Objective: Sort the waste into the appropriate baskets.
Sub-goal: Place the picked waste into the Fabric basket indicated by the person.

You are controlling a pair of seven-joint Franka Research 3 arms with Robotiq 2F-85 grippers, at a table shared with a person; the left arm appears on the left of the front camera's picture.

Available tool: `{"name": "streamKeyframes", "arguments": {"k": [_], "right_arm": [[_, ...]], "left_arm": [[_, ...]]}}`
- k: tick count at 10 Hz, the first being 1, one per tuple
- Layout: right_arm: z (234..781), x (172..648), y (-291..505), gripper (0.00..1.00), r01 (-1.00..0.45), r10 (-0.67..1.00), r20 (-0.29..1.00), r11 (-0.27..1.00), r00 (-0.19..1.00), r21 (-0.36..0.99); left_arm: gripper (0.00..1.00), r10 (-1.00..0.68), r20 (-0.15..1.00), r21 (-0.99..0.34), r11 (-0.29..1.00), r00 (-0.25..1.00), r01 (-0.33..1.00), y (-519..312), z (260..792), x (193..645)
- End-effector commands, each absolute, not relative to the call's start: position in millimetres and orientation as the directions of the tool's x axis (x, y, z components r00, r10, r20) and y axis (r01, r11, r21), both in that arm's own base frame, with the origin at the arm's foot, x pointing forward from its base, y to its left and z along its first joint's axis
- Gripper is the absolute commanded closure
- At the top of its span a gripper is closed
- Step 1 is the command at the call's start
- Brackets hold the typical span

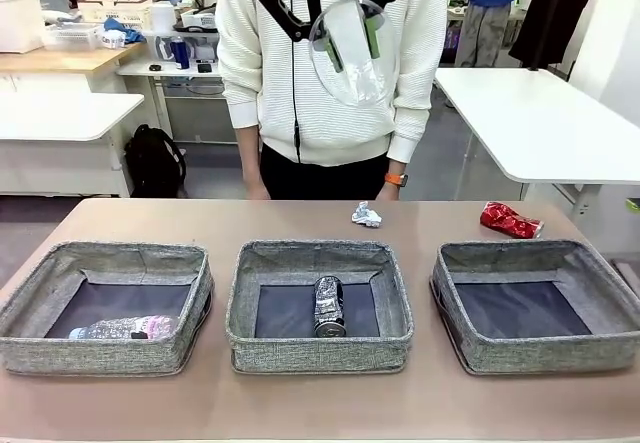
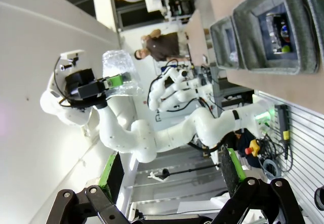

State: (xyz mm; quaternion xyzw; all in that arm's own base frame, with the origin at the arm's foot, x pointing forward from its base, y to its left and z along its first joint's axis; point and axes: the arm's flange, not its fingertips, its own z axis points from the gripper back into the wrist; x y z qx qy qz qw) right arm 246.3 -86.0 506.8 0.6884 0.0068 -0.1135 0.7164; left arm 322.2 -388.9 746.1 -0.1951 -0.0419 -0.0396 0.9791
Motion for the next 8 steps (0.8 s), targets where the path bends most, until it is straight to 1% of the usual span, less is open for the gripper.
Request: {"name": "streamKeyframes", "arguments": {"k": [1, 8], "right_arm": [[508.4, 244.3, -87.3, 0.00, 0.160, -0.146, -0.155, 0.025, 0.977, 0.987], [508.4, 244.3, -87.3, 0.00, 0.160, -0.146, -0.155, 0.025, 0.977, 0.987]], "left_arm": [[0.63, -0.049, 0.111, -0.378, 0.922, 0.993, 0.087, -387.3, 745.7, 320.8], [0.63, -0.049, 0.111, -0.378, 0.922, 0.993, 0.087, -387.3, 745.7, 320.8]]}}
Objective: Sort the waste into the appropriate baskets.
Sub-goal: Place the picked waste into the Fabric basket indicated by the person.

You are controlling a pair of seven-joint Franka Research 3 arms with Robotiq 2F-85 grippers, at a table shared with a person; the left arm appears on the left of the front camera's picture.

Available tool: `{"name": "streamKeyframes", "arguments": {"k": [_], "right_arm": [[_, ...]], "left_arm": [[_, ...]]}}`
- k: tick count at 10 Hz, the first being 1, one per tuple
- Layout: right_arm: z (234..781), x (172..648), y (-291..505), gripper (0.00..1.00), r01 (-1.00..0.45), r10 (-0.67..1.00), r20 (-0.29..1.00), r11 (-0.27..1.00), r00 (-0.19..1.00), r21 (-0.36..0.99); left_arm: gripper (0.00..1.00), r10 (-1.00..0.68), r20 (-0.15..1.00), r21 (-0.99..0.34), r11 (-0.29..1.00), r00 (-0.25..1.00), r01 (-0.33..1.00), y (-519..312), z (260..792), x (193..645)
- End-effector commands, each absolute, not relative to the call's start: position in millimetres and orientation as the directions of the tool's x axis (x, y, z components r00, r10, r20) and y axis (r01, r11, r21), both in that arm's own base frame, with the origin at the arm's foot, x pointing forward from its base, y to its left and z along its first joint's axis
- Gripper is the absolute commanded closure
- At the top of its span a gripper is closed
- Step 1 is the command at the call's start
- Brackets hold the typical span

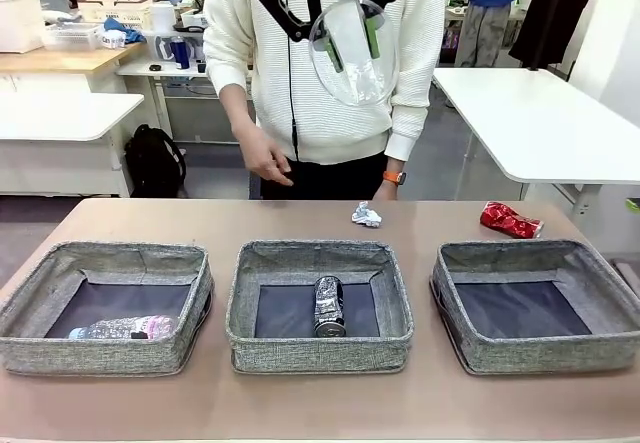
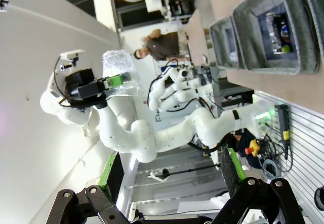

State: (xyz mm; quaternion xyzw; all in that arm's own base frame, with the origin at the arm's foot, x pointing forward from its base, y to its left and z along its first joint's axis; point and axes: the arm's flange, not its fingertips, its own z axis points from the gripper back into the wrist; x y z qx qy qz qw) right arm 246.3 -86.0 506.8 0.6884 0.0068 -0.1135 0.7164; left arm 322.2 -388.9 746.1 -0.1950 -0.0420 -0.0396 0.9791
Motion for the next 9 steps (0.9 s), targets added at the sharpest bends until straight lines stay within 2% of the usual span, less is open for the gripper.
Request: {"name": "streamKeyframes", "arguments": {"k": [1, 9], "right_arm": [[508.4, 244.3, -87.3, 0.00, 0.160, -0.146, -0.155, 0.025, 0.977, 0.987], [508.4, 244.3, -87.3, 0.00, 0.160, -0.146, -0.155, 0.025, 0.977, 0.987]], "left_arm": [[0.63, -0.049, 0.111, -0.378, 0.922, 0.993, 0.087, -387.3, 745.7, 320.8], [0.63, -0.049, 0.111, -0.378, 0.922, 0.993, 0.087, -387.3, 745.7, 320.8]]}}
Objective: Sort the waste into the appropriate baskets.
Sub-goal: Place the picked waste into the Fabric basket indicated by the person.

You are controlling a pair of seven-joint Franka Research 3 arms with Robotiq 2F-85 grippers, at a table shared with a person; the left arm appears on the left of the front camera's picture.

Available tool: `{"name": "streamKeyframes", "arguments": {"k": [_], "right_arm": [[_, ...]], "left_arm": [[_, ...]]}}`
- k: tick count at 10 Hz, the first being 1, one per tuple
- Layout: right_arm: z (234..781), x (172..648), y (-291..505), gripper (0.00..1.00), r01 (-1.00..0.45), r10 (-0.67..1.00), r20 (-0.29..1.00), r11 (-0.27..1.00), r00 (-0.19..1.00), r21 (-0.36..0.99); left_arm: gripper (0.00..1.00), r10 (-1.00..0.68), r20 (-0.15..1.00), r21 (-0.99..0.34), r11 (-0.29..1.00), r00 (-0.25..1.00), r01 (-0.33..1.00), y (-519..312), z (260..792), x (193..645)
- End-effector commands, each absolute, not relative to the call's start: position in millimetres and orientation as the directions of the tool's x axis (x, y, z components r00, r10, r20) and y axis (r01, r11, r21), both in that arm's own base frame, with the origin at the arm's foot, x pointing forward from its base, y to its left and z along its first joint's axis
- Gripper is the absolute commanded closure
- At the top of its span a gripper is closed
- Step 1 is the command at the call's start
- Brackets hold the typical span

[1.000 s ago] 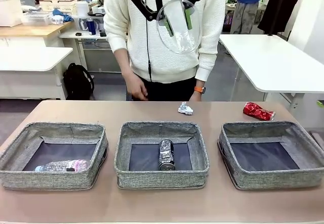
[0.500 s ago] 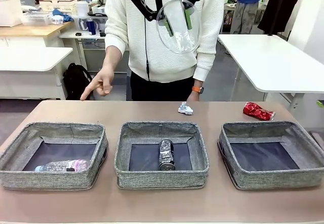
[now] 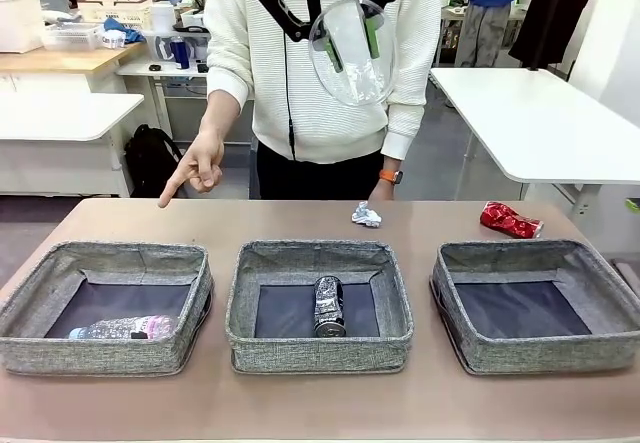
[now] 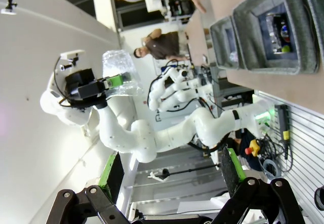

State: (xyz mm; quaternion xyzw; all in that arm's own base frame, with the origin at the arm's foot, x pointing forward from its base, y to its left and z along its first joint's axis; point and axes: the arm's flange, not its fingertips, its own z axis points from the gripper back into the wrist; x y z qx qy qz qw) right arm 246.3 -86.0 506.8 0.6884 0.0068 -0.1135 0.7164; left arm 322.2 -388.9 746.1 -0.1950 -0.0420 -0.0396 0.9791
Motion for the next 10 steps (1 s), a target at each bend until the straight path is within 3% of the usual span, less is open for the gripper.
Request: {"name": "streamKeyframes", "arguments": {"k": [1, 3, 4, 5, 6, 8, 10], "right_arm": [[508.4, 244.3, -87.3, 0.00, 0.160, -0.146, -0.155, 0.025, 0.977, 0.987], [508.4, 244.3, -87.3, 0.00, 0.160, -0.146, -0.155, 0.025, 0.977, 0.987], [508.4, 244.3, -87.3, 0.00, 0.160, -0.146, -0.155, 0.025, 0.977, 0.987], [508.4, 244.3, -87.3, 0.00, 0.160, -0.146, -0.155, 0.025, 0.977, 0.987], [508.4, 244.3, -87.3, 0.00, 0.160, -0.146, -0.155, 0.025, 0.977, 0.987], [508.4, 244.3, -87.3, 0.00, 0.160, -0.146, -0.155, 0.025, 0.977, 0.987], [508.4, 244.3, -87.3, 0.00, 0.160, -0.146, -0.155, 0.025, 0.977, 0.987]], "left_arm": [[0.63, -0.049, 0.111, -0.378, 0.922, 0.993, 0.087, -387.3, 745.7, 320.8], [0.63, -0.061, 0.098, -0.378, 0.921, 0.993, 0.094, -388.9, 746.1, 322.2], [0.63, -0.151, 0.177, -0.293, 0.935, 0.973, 0.199, -355.8, 735.8, 311.9], [0.63, -0.247, 0.162, -0.303, 0.909, 0.955, 0.286, -306.2, 717.1, 296.6], [0.63, -0.206, 0.175, -0.196, 0.951, 0.963, 0.239, -242.8, 683.1, 273.6], [0.63, -0.047, 0.024, -0.169, 0.984, 0.999, 0.050, -148.3, 615.9, 222.3], [0.63, 0.273, 0.001, -0.291, 0.920, 0.962, -0.261, -89.5, 566.1, 193.8]]}}
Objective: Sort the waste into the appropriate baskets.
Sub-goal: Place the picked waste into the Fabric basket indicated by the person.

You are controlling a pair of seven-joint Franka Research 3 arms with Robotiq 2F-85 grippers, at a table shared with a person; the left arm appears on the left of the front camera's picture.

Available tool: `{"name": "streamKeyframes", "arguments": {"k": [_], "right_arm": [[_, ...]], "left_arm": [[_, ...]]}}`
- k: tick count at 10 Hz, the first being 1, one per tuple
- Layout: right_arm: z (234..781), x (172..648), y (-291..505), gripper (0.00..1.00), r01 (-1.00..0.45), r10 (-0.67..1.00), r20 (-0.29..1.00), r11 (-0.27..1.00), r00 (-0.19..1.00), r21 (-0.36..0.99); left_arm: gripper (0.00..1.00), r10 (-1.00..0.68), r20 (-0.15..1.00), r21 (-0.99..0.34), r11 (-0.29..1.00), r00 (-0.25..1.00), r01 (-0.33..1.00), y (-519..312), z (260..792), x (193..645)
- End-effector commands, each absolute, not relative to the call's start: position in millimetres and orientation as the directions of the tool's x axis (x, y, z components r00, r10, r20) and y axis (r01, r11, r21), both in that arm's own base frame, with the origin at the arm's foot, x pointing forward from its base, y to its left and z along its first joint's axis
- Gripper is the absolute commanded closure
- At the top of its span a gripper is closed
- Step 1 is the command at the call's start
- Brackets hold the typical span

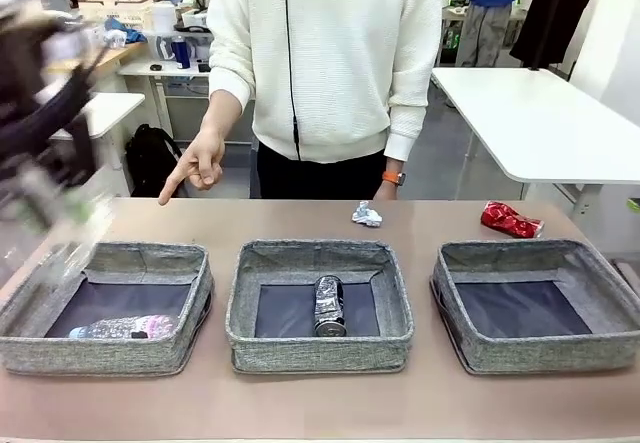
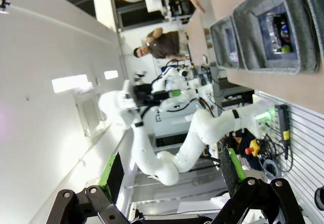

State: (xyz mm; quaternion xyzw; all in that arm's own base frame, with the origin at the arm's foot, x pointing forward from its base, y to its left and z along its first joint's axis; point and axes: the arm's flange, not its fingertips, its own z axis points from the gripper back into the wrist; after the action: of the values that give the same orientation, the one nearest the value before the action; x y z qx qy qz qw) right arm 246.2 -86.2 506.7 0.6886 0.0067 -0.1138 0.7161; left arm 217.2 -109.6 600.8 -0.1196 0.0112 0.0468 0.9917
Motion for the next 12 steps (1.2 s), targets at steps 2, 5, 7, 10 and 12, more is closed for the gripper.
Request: {"name": "streamKeyframes", "arguments": {"k": [2, 5, 7, 10, 12], "right_arm": [[508.4, 244.3, -87.3, 0.00, 0.160, -0.146, -0.155, 0.025, 0.977, 0.987], [508.4, 244.3, -87.3, 0.00, 0.160, -0.146, -0.155, 0.025, 0.977, 0.987], [508.4, 244.3, -87.3, 0.00, 0.160, -0.146, -0.155, 0.025, 0.977, 0.987], [508.4, 244.3, -87.3, 0.00, 0.160, -0.146, -0.155, 0.025, 0.977, 0.987], [508.4, 244.3, -87.3, 0.00, 0.160, -0.146, -0.155, 0.025, 0.977, 0.987]], "left_arm": [[0.63, 0.561, 0.029, -0.201, 0.814, 0.827, -0.545, -59.4, 522.0, 204.7], [0.63, 0.704, 0.053, -0.275, 0.692, 0.708, -0.668, -29.2, 492.5, 241.4], [0.63, 0.707, 0.039, -0.360, 0.669, 0.706, -0.650, -22.6, 492.4, 264.4], [0.63, 0.741, -0.006, -0.387, 0.617, 0.671, -0.685, -20.4, 466.6, 301.4], [0.63, 0.743, -0.050, -0.427, 0.588, 0.668, -0.687, -23.9, 459.0, 310.3]]}}
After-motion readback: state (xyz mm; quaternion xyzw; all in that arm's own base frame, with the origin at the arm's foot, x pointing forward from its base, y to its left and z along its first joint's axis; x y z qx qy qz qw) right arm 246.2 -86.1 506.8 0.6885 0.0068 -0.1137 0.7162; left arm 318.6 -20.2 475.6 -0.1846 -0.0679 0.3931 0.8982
